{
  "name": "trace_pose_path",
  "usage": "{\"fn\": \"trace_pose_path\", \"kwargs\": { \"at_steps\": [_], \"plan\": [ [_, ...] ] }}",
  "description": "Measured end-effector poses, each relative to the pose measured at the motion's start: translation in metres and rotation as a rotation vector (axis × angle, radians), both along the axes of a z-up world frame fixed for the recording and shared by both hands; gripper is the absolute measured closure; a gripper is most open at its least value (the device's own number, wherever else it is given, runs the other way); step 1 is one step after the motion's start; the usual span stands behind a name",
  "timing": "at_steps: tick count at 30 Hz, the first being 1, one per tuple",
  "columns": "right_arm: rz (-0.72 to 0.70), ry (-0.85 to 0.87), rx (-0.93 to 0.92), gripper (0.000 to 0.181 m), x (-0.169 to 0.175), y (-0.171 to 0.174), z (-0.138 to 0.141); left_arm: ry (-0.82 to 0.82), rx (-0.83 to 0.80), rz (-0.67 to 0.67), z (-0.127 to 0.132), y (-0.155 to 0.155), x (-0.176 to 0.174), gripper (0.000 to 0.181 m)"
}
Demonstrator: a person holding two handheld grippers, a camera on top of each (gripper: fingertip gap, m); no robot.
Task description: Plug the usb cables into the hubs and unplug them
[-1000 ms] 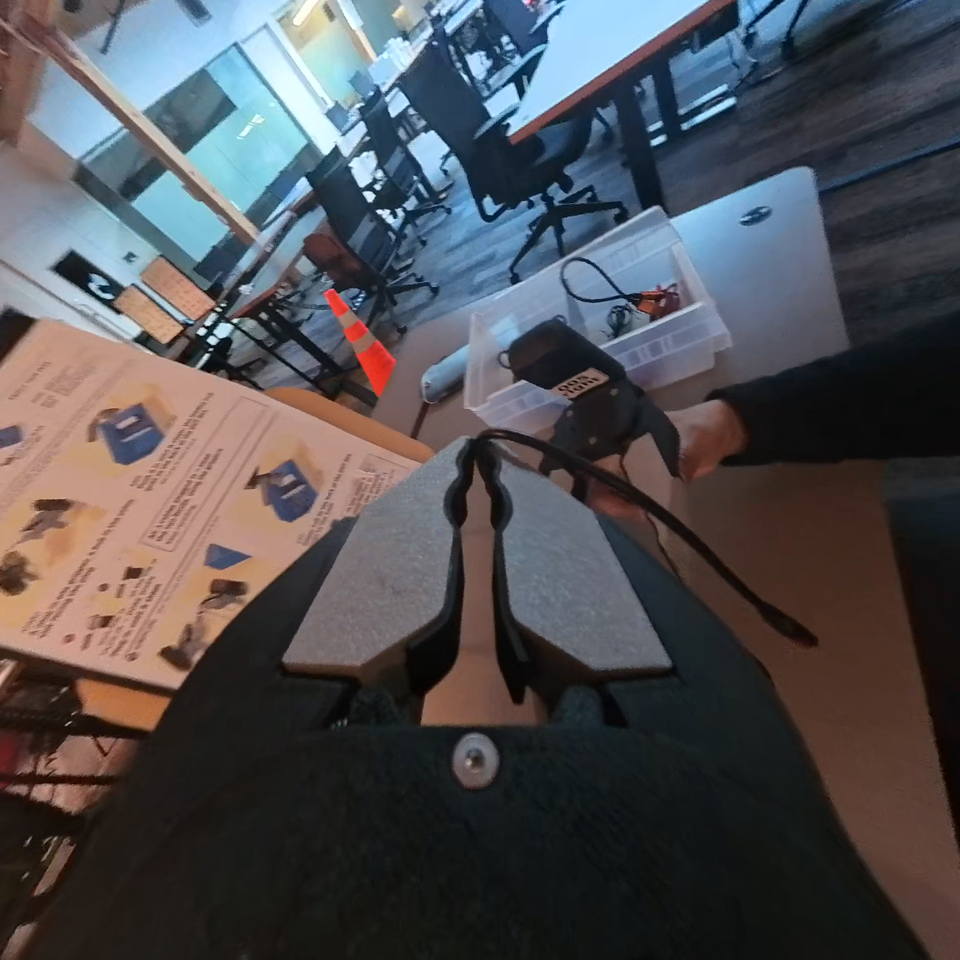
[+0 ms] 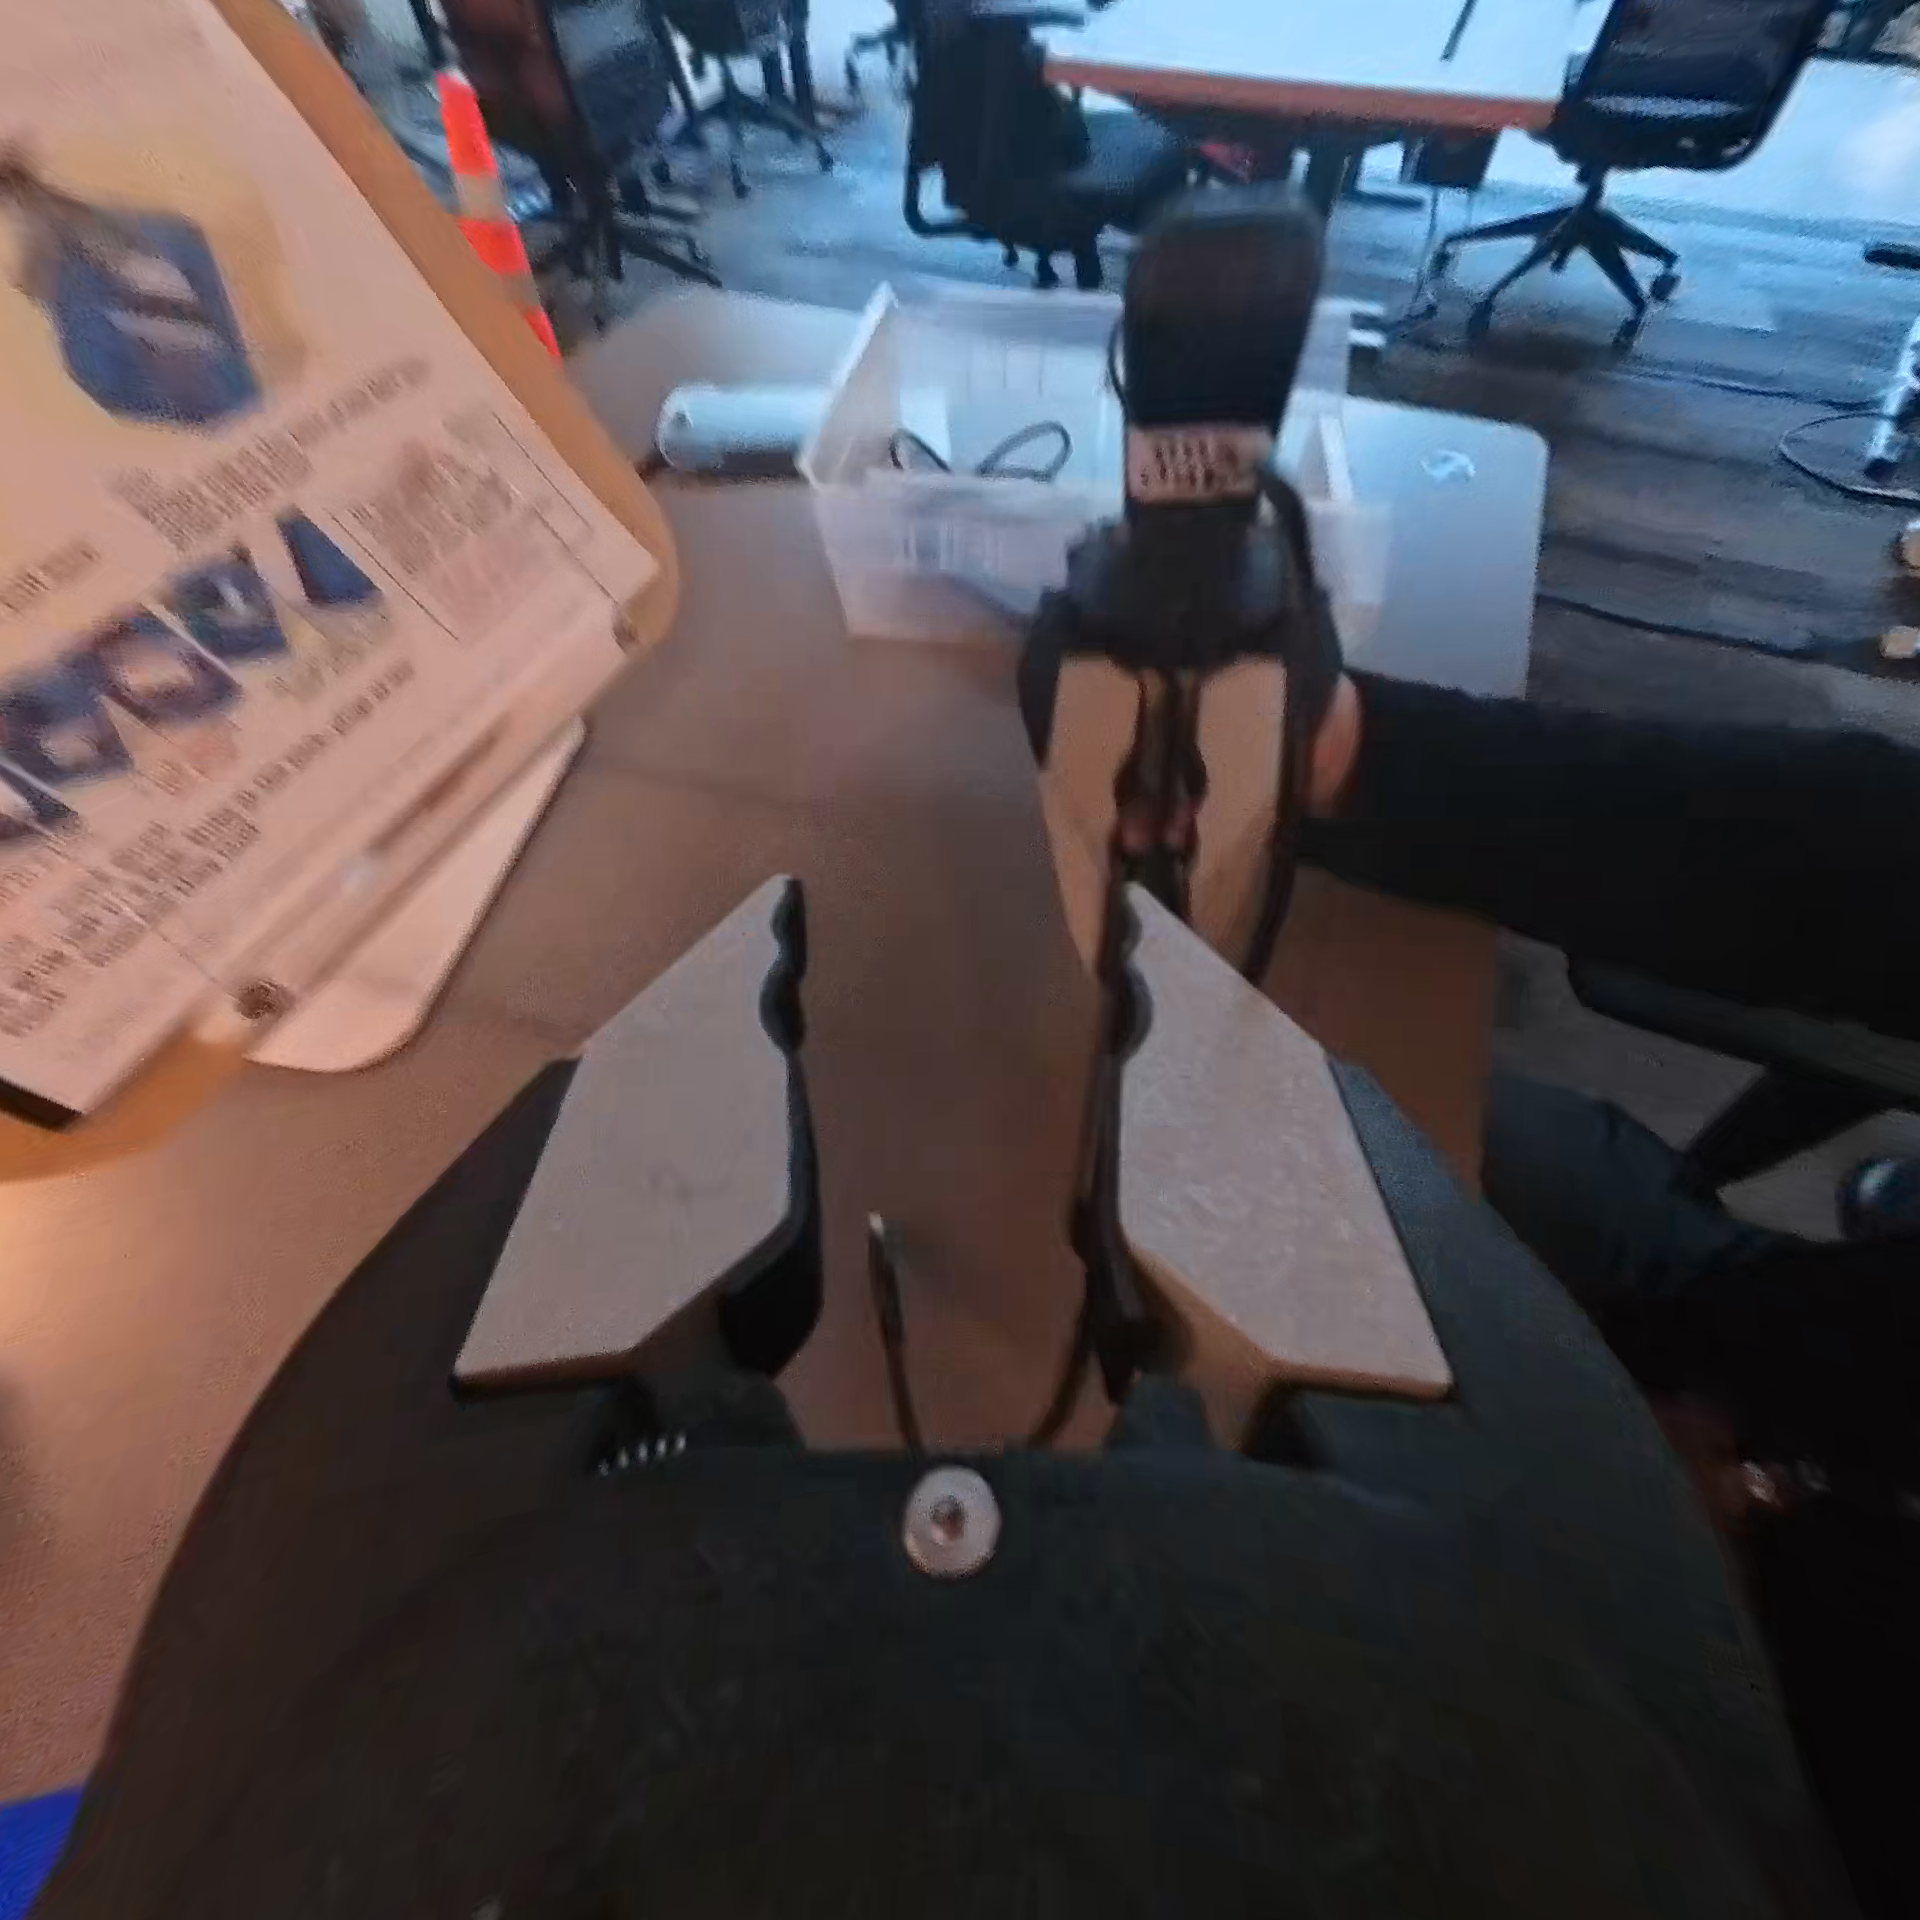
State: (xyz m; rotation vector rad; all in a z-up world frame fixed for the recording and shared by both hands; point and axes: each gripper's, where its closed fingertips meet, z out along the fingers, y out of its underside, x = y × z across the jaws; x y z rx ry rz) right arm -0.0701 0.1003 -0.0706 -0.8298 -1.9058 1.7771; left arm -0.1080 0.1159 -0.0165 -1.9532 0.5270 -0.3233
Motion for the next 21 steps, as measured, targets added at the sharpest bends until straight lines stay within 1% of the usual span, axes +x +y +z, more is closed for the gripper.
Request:
{"fn": "trace_pose_path", "kwargs": {
  "at_steps": [1, 3, 5, 6, 7, 8, 10, 12, 14, 16, 19, 21],
  "plan": [
    [-0.018, 0.007, -0.011, 0.169, -0.001, 0.005, 0.002, 0.003, -0.008, -0.023, -0.011, -0.005, 0.003, 0.126],
    [-0.050, 0.008, -0.021, 0.169, -0.003, 0.012, 0.003, 0.046, 0.024, -0.058, -0.031, -0.008, 0.009, 0.135],
    [-0.066, -0.006, -0.022, 0.169, -0.006, 0.014, 0.000, 0.116, 0.042, -0.107, -0.051, -0.007, 0.017, 0.151],
    [-0.064, -0.022, -0.016, 0.169, -0.007, 0.014, -0.004, 0.128, 0.047, -0.126, -0.059, -0.005, 0.022, 0.156],
    [-0.077, -0.038, -0.008, 0.168, -0.009, 0.016, -0.008, 0.141, 0.046, -0.129, -0.065, -0.001, 0.023, 0.157],
    [-0.087, -0.043, -0.011, 0.168, -0.009, 0.019, -0.009, 0.131, 0.047, -0.126, -0.067, 0.002, 0.021, 0.157],
    [-0.071, -0.055, -0.050, 0.168, -0.008, 0.021, -0.009, 0.014, 0.016, -0.166, -0.069, 0.003, 0.026, 0.162],
    [-0.068, -0.087, -0.085, 0.168, -0.011, 0.024, -0.011, -0.042, 0.025, -0.193, -0.074, 0.003, 0.027, 0.166],
    [-0.081, -0.104, -0.078, 0.168, -0.014, 0.027, -0.016, -0.066, 0.039, -0.187, -0.083, 0.007, 0.023, 0.166],
    [-0.088, -0.102, -0.042, 0.168, -0.016, 0.027, -0.021, -0.129, 0.018, -0.199, -0.090, 0.007, 0.023, 0.166],
    [-0.064, -0.099, -0.019, 0.169, -0.014, 0.022, -0.025, -0.141, 0.003, -0.226, -0.093, 0.004, 0.023, 0.166],
    [-0.063, -0.114, 0.027, 0.169, -0.014, 0.020, -0.032, -0.141, -0.016, -0.240, -0.101, 0.002, 0.024, 0.166]
  ]
}}
